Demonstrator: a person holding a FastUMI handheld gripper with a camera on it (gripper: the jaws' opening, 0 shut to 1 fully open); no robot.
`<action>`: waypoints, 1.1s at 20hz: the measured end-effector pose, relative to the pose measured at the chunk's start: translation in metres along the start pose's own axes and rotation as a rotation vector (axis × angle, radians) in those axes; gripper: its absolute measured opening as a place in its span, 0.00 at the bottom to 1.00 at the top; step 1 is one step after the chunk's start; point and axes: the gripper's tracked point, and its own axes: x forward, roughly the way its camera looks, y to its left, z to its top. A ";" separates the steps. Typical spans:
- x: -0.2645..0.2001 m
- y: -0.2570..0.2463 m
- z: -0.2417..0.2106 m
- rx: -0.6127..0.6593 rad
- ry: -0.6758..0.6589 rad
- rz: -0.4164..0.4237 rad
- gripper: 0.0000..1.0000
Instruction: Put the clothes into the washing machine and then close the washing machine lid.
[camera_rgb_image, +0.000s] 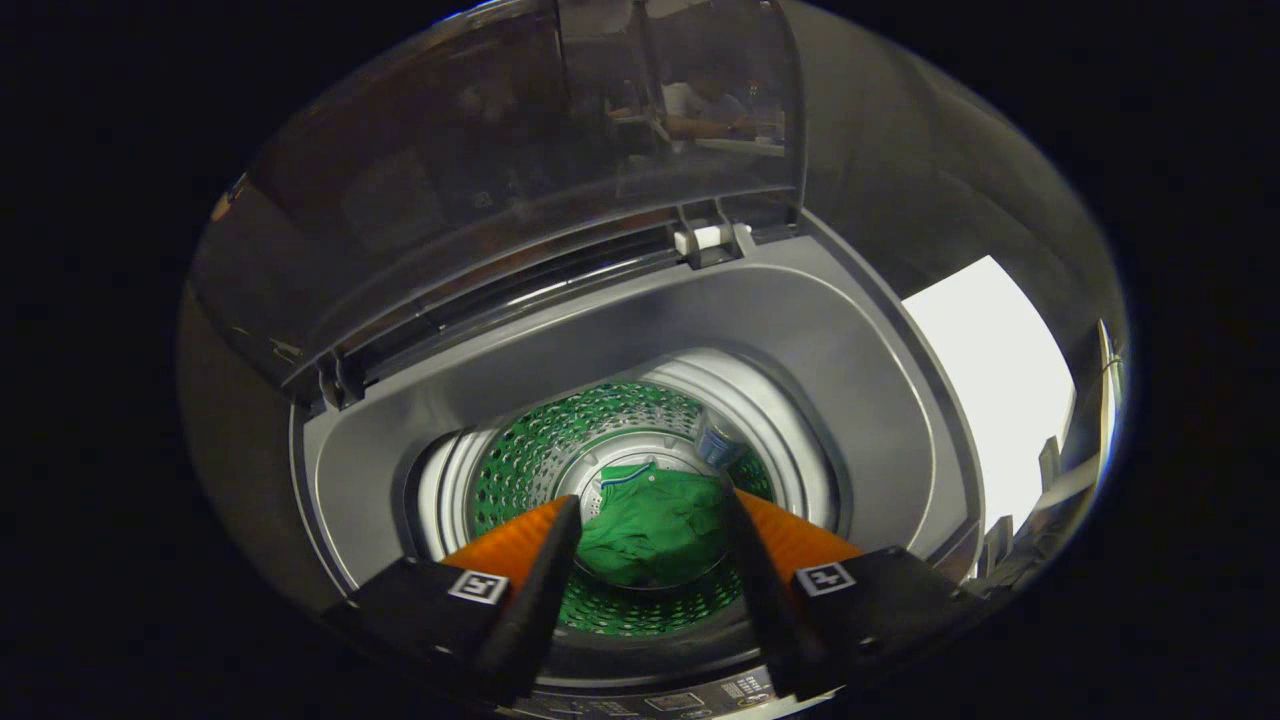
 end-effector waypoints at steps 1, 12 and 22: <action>-0.005 -0.001 0.002 0.007 -0.011 -0.005 0.98; -0.105 -0.004 0.046 -0.144 -0.216 -0.050 1.00; -0.213 0.043 0.115 -0.210 -0.416 0.012 0.98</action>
